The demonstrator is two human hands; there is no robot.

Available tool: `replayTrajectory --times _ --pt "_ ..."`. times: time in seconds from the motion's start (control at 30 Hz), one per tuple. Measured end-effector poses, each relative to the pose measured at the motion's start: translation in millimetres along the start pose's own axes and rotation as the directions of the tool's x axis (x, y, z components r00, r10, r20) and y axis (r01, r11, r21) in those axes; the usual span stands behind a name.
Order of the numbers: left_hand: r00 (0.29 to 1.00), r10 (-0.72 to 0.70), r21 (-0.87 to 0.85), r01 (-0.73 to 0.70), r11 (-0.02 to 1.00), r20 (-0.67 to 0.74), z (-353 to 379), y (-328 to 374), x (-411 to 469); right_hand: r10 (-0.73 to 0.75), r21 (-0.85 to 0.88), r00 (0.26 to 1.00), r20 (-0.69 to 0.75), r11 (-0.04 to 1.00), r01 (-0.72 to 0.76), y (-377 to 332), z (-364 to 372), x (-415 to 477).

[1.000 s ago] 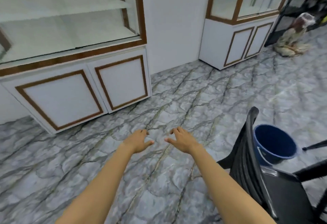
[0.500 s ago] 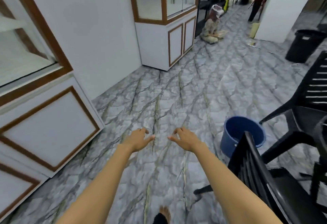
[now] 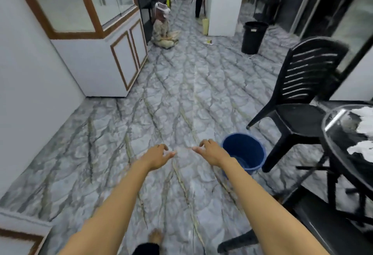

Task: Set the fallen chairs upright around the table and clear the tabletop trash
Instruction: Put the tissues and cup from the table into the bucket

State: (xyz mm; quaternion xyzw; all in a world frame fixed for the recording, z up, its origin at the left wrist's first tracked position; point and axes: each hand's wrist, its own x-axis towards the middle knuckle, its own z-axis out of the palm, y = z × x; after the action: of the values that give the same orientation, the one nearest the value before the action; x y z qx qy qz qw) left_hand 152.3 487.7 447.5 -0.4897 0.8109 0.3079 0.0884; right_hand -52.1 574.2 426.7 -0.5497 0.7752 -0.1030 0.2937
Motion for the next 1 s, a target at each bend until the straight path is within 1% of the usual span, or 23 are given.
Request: replayTrajectory --times 0.1,0.2,0.33,0.43,0.57,0.7,0.77,0.87,0.93,1.0 --pt "0.987 0.150 0.058 -0.153 0.986 0.056 -21 33 62 0.141 0.092 0.985 -0.095 0.987 -0.132 25 -23 22" --pt "0.948 0.280 0.119 -0.299 0.947 0.150 -37 73 112 0.292 0.179 0.942 -0.166 0.948 -0.263 49 -41 32" --pt "0.863 0.443 0.129 -0.481 0.867 0.242 -40 136 153 0.484 0.353 0.834 -0.266 0.854 -0.383 80 -57 25" --pt "0.771 0.564 0.106 -0.614 0.782 0.296 -28 187 166 0.609 0.492 0.740 -0.286 0.756 -0.432 106 -63 7" --pt "0.633 0.672 0.053 -0.742 0.669 0.384 3 254 182 0.754 0.651 0.584 -0.300 0.609 -0.453 146 -76 -24" --pt "0.527 0.723 0.015 -0.812 0.583 0.448 42 324 196 0.851 0.725 0.410 -0.329 0.506 -0.467 208 -91 -58" --pt "0.491 0.737 0.009 -0.835 0.550 0.464 63 360 205 0.887 0.765 0.306 -0.345 0.455 -0.455 243 -100 -72" --pt "0.452 0.765 0.003 -0.862 0.508 0.459 95 417 219 0.917 0.827 0.117 -0.381 0.395 -0.401 292 -114 -94" --pt "0.428 0.773 0.000 -0.875 0.484 0.469 114 451 221 0.926 0.849 0.002 -0.377 0.346 -0.400 318 -123 -110" --pt "0.376 0.795 -0.039 -0.894 0.446 0.476 134 483 221 0.923 0.874 -0.099 -0.371 0.310 -0.375 346 -132 -125"
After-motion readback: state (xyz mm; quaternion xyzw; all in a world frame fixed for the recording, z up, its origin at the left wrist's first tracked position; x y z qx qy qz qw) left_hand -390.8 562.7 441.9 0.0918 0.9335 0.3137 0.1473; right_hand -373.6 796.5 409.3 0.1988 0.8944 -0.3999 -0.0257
